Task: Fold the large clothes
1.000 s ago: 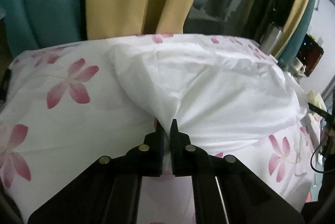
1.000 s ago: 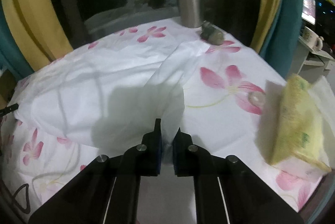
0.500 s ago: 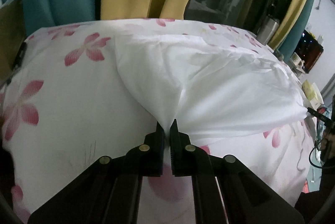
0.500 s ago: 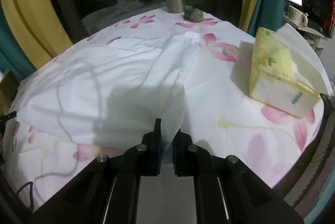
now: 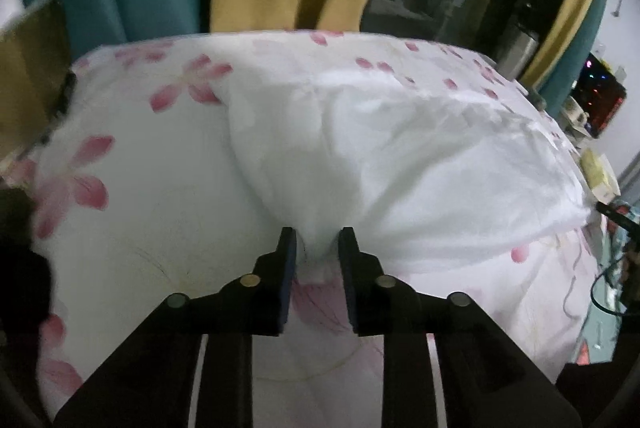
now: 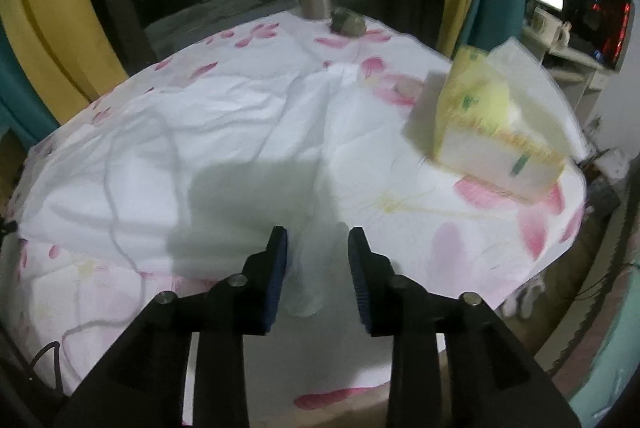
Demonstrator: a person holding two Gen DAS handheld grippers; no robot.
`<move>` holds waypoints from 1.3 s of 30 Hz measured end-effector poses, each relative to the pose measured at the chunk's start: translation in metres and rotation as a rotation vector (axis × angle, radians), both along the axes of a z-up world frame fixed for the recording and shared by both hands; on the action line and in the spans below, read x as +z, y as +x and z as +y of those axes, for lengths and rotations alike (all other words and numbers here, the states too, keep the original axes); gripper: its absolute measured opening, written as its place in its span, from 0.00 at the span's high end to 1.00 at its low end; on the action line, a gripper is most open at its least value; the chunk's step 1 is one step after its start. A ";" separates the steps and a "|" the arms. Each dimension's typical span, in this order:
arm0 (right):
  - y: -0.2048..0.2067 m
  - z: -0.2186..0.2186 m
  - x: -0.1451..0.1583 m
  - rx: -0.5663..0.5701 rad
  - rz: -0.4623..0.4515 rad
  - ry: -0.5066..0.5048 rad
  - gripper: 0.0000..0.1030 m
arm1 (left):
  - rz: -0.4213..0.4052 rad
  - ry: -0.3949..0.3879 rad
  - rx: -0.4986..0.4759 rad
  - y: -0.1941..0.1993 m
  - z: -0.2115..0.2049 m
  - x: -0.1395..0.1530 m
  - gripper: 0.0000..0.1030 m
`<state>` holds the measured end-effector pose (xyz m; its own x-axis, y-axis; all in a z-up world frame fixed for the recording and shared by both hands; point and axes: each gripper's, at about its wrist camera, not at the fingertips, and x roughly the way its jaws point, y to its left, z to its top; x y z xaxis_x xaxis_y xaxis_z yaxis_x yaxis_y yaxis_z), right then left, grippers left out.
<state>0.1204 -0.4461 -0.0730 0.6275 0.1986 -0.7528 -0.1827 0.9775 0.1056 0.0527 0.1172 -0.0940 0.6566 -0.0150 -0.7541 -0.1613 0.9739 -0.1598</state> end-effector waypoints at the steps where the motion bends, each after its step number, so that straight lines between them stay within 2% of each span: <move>1: 0.002 -0.001 0.004 -0.004 -0.011 -0.011 0.69 | -0.011 0.011 0.003 0.002 0.000 0.006 0.76; 6: 0.020 0.002 0.019 0.011 -0.054 -0.021 0.69 | -0.052 0.057 -0.031 0.026 -0.007 0.027 0.72; 13: 0.062 0.032 0.026 0.087 -0.084 -0.023 0.69 | -0.056 0.083 -0.191 0.096 -0.047 0.038 0.71; 19: 0.095 0.065 0.025 0.167 -0.092 -0.018 0.69 | -0.012 0.077 -0.330 0.160 -0.088 0.025 0.71; 23: 0.118 0.081 0.021 0.210 -0.087 -0.027 0.69 | 0.031 0.104 -0.422 0.200 -0.115 0.012 0.71; 29: 0.150 0.102 0.007 0.279 -0.039 -0.156 0.69 | 0.084 0.179 -0.479 0.244 -0.138 -0.008 0.71; 32: 0.162 0.106 -0.002 0.300 -0.013 -0.199 0.69 | 0.112 0.200 -0.492 0.261 -0.142 -0.019 0.71; 34: 0.171 0.106 -0.011 0.306 0.018 -0.228 0.69 | 0.097 0.192 -0.494 0.268 -0.140 -0.021 0.71; 35: 0.174 0.106 -0.015 0.311 0.026 -0.235 0.68 | 0.096 0.193 -0.494 0.271 -0.139 -0.021 0.72; 36: 0.174 0.105 -0.014 0.317 0.007 -0.225 0.68 | 0.090 0.202 -0.487 0.274 -0.138 -0.021 0.77; 37: 0.175 0.104 -0.014 0.329 0.004 -0.224 0.68 | 0.082 0.199 -0.480 0.277 -0.136 -0.020 0.99; 39: 0.177 0.104 -0.014 0.343 -0.011 -0.224 0.68 | 0.072 0.189 -0.459 0.285 -0.134 -0.020 0.99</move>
<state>0.2970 -0.3417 -0.0871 0.5615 0.2295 -0.7950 -0.5016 0.8585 -0.1064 0.3378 -0.0164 -0.1141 0.5605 -0.1487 -0.8147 0.2866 0.9578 0.0223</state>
